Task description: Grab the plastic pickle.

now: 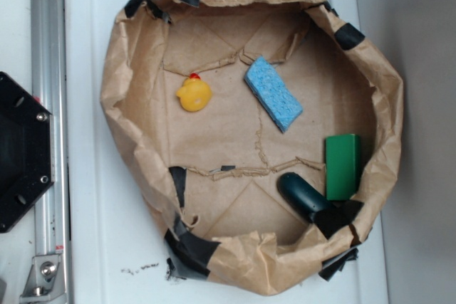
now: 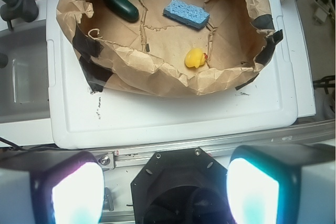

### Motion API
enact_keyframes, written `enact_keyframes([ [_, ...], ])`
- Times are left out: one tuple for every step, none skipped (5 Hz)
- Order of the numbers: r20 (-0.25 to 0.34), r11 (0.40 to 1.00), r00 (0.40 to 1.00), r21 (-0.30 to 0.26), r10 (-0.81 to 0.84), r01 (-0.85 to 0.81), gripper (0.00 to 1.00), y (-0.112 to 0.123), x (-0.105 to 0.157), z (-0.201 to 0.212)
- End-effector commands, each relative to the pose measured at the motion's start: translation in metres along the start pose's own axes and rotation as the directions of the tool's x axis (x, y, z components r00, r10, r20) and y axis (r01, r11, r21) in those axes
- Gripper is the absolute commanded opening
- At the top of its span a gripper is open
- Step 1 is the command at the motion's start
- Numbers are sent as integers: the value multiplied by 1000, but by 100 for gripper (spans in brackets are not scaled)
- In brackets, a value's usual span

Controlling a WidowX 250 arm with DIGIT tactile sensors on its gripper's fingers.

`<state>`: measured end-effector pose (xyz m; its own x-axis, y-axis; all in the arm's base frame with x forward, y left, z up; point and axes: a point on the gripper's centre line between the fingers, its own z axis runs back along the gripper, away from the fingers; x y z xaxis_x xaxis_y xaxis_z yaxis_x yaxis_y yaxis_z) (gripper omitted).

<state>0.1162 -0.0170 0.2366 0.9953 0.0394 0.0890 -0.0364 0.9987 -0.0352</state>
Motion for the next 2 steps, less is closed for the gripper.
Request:
enact_keyframes([
  [0,1000,1000,0,0,0,100,0,0,0],
  [89,991,988,65,-127,121,100,-3,48,-24],
])
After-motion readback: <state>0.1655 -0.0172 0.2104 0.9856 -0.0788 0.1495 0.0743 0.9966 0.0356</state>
